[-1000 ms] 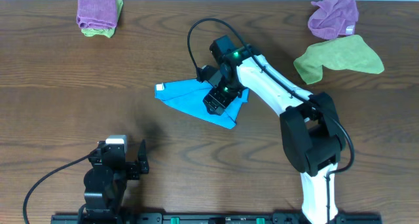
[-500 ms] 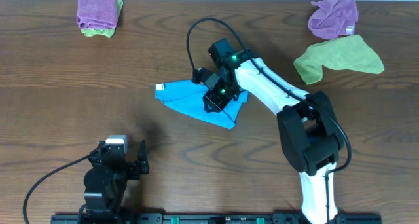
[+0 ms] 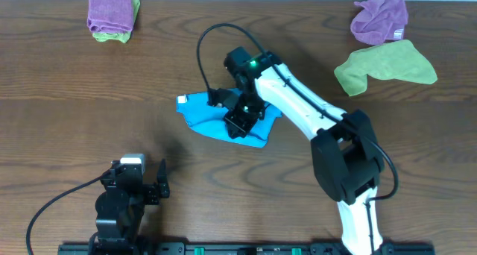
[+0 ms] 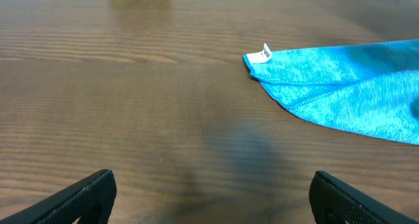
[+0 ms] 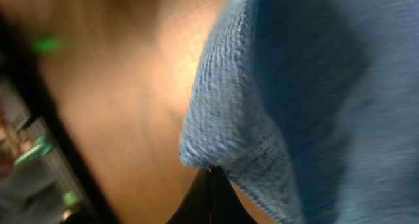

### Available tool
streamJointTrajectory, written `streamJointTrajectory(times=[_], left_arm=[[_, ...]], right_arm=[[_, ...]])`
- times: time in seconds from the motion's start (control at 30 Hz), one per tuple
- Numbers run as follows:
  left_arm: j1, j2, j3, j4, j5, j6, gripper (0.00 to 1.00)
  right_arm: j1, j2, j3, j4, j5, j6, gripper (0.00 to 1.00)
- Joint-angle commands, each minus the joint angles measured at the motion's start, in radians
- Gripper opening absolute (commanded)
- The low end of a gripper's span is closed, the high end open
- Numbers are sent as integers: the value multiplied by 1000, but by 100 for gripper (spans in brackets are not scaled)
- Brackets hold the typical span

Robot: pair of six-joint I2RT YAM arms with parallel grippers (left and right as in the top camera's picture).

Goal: Fold the cloth
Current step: 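Lower the blue cloth onto the table with the right gripper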

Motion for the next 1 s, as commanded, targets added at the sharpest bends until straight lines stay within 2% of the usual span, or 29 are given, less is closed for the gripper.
streamJointTrajectory(times=[0.0,0.13,0.23,0.3,0.4,0.57,0.6,0.63,0.67,0.87,0.97], left_arm=[[6,-5,-13,3,-6,-8,95],[6,-5,-13,3,-6,-8,96],[6,-5,-13,3,-6,-8,95],[6,-5,-13,3,-6,-8,95],[6,-5,-13,3,-6,-8,95],[6,-6,-13,3,-6,-8,96],[6,-5,-13,3,-6,-8,95],[6,-6,-13,3,-6,-8,95],[6,-5,-13,3,-6,-8,95],[6,-5,-13,3,-6,-8,95],[6,-5,-13,3,-6,-8,95]], right_arm=[[41,17,27,-56,-31,-64,2],[85,17,27,-151,-31,-133,1],[101,17,27,-151,20,-151,2],[98,17,27,-110,112,-90,2],[70,17,27,-4,323,103,2],[-10,23,-5,90,394,123,1],[-22,23,-14,109,394,118,8],[-34,23,-24,132,394,118,37],[-42,23,-31,153,395,117,44],[-48,25,-90,260,470,-13,50],[-43,28,-114,301,518,-14,53]])
